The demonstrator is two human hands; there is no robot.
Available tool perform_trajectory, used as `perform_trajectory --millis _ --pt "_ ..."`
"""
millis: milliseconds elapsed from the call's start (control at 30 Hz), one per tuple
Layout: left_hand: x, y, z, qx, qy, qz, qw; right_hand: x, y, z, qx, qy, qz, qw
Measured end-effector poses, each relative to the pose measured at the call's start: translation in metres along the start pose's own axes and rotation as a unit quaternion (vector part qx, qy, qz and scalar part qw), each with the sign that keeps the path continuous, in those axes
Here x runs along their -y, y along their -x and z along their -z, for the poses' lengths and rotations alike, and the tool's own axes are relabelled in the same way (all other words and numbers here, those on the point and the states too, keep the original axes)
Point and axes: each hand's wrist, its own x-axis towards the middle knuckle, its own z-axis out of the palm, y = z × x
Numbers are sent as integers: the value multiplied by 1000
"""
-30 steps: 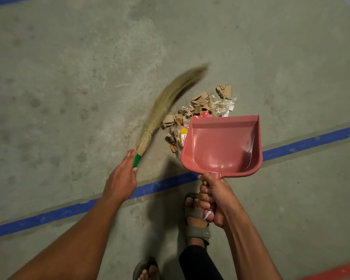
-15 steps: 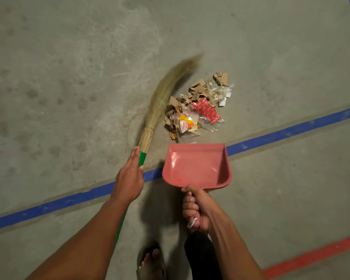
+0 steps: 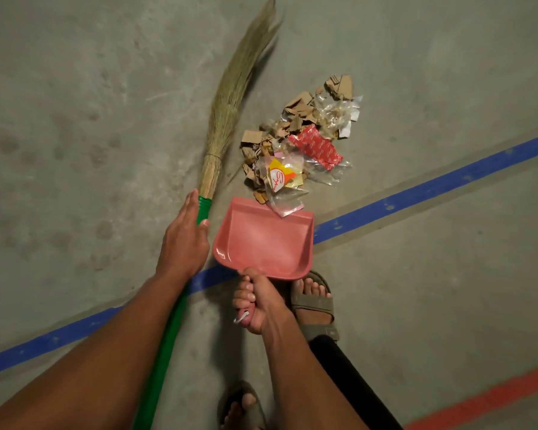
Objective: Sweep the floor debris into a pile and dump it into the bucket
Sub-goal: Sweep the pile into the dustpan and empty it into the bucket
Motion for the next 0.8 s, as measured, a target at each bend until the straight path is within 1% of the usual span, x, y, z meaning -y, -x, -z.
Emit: perform_trajectory --millis 167,367,467,600,700,800 --pt "-18 -39 -14 12 -7 -60 998 42 -23 -24 26 -60 37 997" --pt "-77 -115 -28 34 -28 -177 983 92 -27 -21 -5 -50 76 996" --pt "-117 -155 -44 72 -57 -208 974 112 -25 -19 -18 -54 85 995" --pt "-142 -184 -65 129 -132 -211 960 133 -26 -19 -24 -46 105 993" --pt "-125 -176 -66 152 -155 -199 956 147 -23 -11 -39 -7 106 994" --pt "-96 -136 -56 190 -150 -188 952 167 -11 1 -64 56 107 991"
